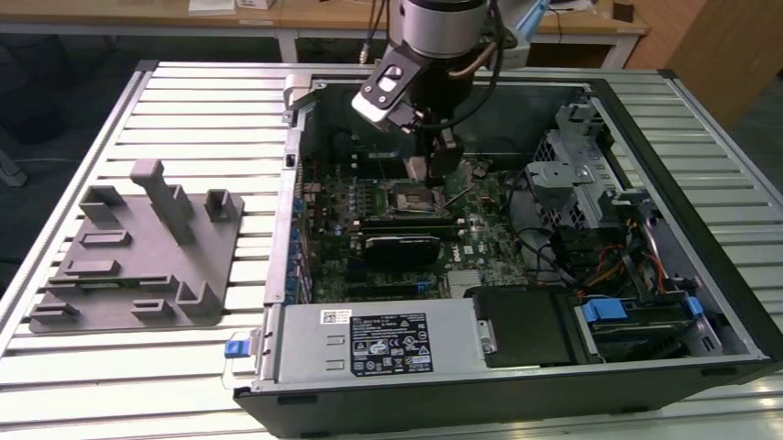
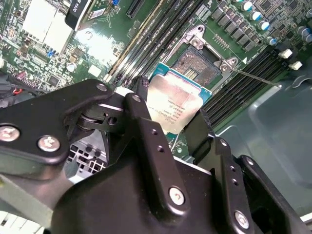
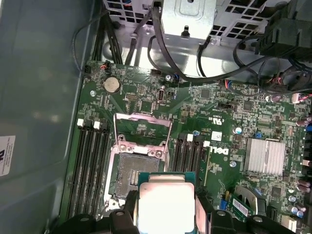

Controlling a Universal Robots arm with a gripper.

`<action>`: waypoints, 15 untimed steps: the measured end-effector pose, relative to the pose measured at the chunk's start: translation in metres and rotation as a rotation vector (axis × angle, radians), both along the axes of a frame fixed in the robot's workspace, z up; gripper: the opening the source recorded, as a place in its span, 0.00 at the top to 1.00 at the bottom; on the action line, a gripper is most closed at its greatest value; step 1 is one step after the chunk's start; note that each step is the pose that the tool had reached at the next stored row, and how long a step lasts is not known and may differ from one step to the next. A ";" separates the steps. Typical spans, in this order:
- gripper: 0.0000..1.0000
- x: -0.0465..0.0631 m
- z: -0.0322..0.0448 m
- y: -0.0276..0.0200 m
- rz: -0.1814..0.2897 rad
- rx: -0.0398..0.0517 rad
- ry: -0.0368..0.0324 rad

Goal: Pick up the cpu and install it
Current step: 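Place the cpu into insertion slot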

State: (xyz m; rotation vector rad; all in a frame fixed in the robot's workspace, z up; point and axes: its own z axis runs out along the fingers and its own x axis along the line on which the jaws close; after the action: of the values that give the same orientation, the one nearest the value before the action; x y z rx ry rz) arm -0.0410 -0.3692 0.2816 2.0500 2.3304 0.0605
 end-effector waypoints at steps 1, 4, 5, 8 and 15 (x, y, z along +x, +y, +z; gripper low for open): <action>0.46 0.000 -0.0005 0.0000 -0.005 0.0001 0.0000; 0.46 0.000 -0.0022 0.0000 -0.024 0.0001 0.0000; 0.46 0.000 -0.0028 0.0000 -0.028 0.0003 -0.0001; 0.46 0.000 -0.0048 0.0003 -0.031 0.0011 0.0000; 0.46 0.000 -0.0114 0.0015 -0.036 0.0010 0.0000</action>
State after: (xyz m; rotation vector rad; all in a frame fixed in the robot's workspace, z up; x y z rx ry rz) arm -0.0410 -0.3677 0.2703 2.0915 2.2932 0.0606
